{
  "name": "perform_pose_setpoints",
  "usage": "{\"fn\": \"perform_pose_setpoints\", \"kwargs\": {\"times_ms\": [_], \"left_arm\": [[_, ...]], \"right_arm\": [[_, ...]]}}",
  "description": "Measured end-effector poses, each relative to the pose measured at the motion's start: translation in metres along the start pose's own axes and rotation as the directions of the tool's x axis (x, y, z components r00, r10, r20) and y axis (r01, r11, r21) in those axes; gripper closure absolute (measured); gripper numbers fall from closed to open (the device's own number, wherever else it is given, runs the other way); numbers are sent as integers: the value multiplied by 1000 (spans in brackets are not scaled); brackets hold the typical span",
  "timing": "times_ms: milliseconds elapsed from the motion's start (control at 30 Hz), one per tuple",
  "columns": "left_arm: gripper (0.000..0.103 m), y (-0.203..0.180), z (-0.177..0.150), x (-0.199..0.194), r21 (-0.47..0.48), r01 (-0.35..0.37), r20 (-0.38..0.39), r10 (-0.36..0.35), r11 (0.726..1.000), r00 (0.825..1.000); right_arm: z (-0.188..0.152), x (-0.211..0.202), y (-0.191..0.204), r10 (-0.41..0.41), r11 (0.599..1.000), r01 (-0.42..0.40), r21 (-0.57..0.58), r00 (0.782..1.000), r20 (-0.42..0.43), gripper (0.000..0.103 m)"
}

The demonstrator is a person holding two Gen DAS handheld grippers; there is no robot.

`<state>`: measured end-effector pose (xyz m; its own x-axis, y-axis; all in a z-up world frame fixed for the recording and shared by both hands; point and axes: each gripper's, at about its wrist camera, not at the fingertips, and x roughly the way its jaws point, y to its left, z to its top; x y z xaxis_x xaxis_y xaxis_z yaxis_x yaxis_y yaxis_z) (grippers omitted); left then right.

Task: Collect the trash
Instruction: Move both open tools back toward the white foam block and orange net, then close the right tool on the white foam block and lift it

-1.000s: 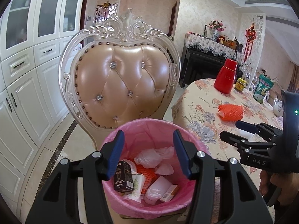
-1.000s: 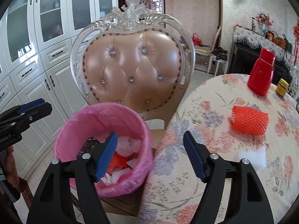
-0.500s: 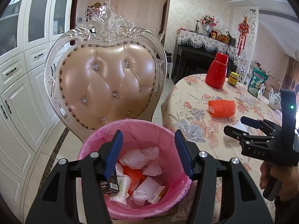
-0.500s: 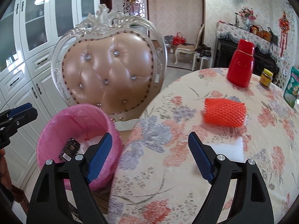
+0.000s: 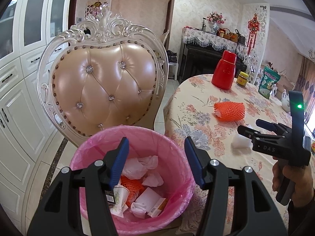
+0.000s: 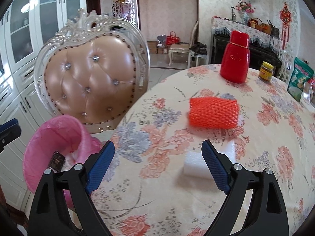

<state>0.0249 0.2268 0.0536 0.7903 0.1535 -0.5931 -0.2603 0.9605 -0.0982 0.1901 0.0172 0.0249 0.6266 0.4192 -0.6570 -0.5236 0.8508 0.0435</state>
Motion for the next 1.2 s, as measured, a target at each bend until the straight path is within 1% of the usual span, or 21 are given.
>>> {"fn": "perform_pose_setpoints", "kwargs": {"times_ms": [233,300,400,600,700,800,1067,1200], "left_arm": [[45,-7,2,15,-2,9,-11,-9,1000,1000],[43,-8,3,17,-4,11,-11,-11,1000,1000],[42,-12,5,24,-7,17,-14,-17,1000,1000],[42,-22,7,41,-11,35,-27,-35,999,999],[42,-28,8,50,-7,46,-36,-46,999,998],[42,-34,10,59,-4,57,-42,-58,998,997],[42,-48,14,77,4,86,-56,-85,996,995],[41,-50,14,82,6,90,-62,-89,996,994]], "right_arm": [[3,17,-19,-26,1000,27,17,999,-20,18],[2,23,-25,-36,999,37,28,999,-31,18],[2,32,-32,-37,999,39,36,998,-53,18],[-1,48,-45,-81,996,84,36,992,-93,18],[-6,58,-52,-95,994,101,41,987,-129,18],[-9,64,-57,-105,993,112,43,984,-145,18],[-9,61,-60,-132,990,138,31,981,-141,18],[-6,56,-60,-129,991,134,29,983,-127,18]]}}
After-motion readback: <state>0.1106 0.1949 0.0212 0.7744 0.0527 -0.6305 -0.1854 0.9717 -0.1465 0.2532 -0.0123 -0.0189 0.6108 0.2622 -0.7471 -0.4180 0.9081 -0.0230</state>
